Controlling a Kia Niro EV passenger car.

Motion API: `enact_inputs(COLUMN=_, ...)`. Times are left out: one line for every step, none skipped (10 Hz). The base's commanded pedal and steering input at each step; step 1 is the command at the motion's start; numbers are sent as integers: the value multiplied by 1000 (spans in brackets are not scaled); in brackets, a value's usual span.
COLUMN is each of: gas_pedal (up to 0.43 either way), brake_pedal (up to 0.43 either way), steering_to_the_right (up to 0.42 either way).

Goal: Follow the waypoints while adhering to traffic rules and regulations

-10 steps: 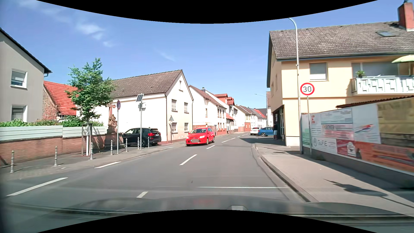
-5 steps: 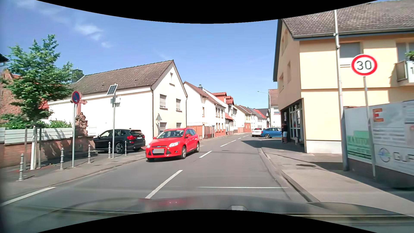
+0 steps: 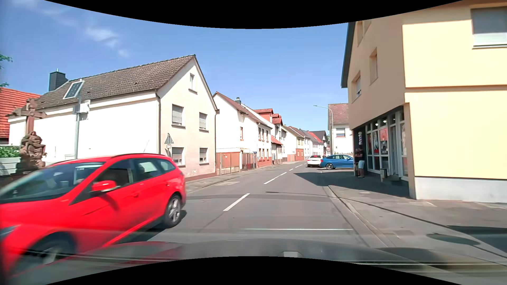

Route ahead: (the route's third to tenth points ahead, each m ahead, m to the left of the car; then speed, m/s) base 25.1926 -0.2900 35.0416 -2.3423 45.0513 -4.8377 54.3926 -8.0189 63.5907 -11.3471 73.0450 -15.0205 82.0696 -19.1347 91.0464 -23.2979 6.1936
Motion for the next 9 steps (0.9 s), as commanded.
enact_inputs(gas_pedal=0, brake_pedal=201, steering_to_the_right=40)
enact_inputs(gas_pedal=0, brake_pedal=201, steering_to_the_right=45)
enact_inputs(gas_pedal=0, brake_pedal=201, steering_to_the_right=50)
enact_inputs(gas_pedal=0, brake_pedal=201, steering_to_the_right=55)
enact_inputs(gas_pedal=0, brake_pedal=195, steering_to_the_right=56)
enact_inputs(gas_pedal=0, brake_pedal=189, steering_to_the_right=57)
enact_inputs(gas_pedal=0, brake_pedal=177, steering_to_the_right=57)
enact_inputs(gas_pedal=0, brake_pedal=165, steering_to_the_right=57)
enact_inputs(gas_pedal=0, brake_pedal=152, steering_to_the_right=57)
